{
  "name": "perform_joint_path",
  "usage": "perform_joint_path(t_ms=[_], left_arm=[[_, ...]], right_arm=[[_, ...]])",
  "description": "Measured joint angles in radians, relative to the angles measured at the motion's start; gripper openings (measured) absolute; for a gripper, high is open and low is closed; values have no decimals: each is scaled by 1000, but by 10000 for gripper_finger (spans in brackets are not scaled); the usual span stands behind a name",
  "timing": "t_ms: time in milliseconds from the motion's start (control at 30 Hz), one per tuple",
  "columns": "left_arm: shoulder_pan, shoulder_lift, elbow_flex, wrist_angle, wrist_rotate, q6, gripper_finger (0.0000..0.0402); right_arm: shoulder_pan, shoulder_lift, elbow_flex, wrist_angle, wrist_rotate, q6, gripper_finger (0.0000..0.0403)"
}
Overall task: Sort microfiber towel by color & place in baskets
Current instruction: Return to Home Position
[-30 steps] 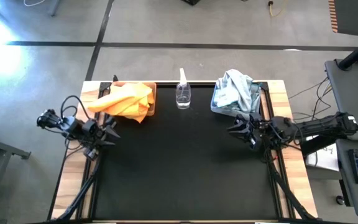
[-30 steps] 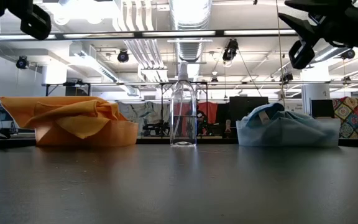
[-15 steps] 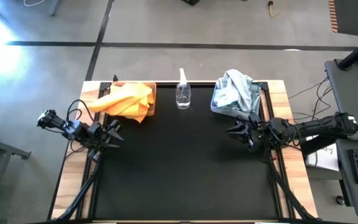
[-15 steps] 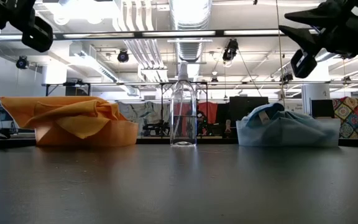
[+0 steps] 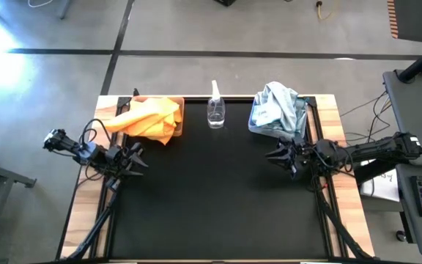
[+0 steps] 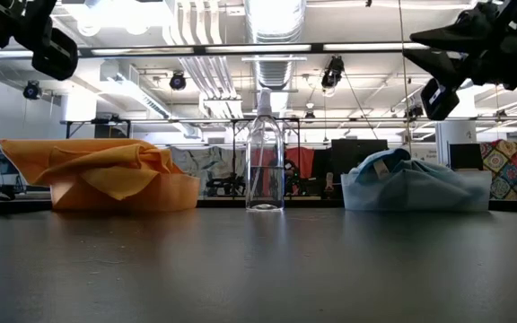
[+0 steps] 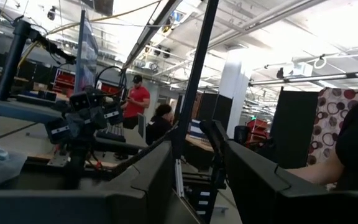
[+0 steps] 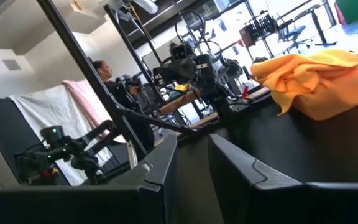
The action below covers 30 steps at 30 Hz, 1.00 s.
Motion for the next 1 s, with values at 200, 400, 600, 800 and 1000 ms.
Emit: perform_joint_path(t_ms=[200, 400, 600, 800, 1000], left_arm=[[0, 1, 0, -42, 0, -3, 133], [0, 1, 2, -39, 0, -10, 133], [0, -1, 5, -20, 0, -10, 133], [0, -1, 6, -18, 0, -21, 133], [0, -2, 8, -17, 0, -46, 133]], right_arm=[[0, 0, 0, -35, -1, -21, 89], [0, 0, -1, -44, -4, 100, 80], [0, 0, -1, -46, -3, 201, 84], [0, 0, -2, -46, -3, 203, 91], [0, -72, -2, -93, -3, 204, 88]])
